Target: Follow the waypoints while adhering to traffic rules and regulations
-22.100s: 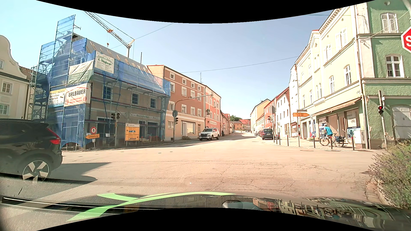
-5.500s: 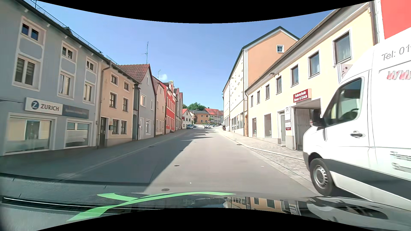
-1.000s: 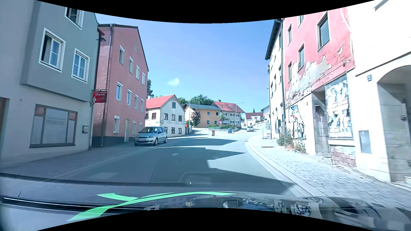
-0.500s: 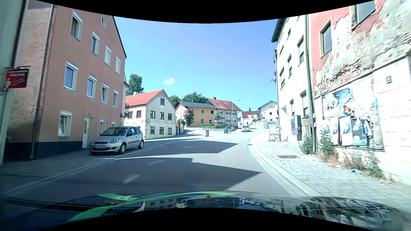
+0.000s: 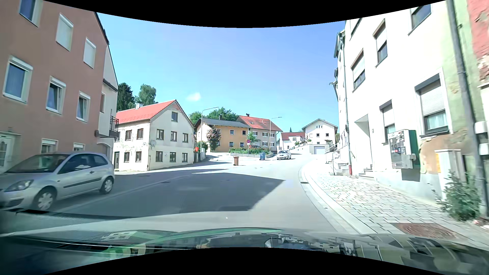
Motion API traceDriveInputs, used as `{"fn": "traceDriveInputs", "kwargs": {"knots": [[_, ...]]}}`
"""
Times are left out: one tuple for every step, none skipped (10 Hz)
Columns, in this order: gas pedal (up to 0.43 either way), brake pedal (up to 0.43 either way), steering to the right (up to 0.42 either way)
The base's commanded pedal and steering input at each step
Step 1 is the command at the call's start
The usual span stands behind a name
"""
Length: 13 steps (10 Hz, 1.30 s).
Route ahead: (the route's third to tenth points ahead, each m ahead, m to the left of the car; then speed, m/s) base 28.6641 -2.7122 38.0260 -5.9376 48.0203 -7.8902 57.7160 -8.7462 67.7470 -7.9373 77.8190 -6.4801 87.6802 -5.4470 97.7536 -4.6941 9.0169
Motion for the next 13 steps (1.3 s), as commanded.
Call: {"fn": "traceDriveInputs", "kwargs": {"knots": [[0.197, 0.000, 0.044], [0.209, 0.000, 0.046], [0.209, 0.000, 0.049], [0.209, 0.000, 0.052], [0.220, 0.000, 0.056], [0.220, 0.000, 0.061], [0.220, 0.000, 0.062], [0.220, 0.000, 0.061], [0.228, 0.000, 0.058], [0.240, 0.000, 0.057], [0.240, 0.000, 0.056], [0.240, 0.000, 0.056], [0.240, 0.000, 0.056]]}}
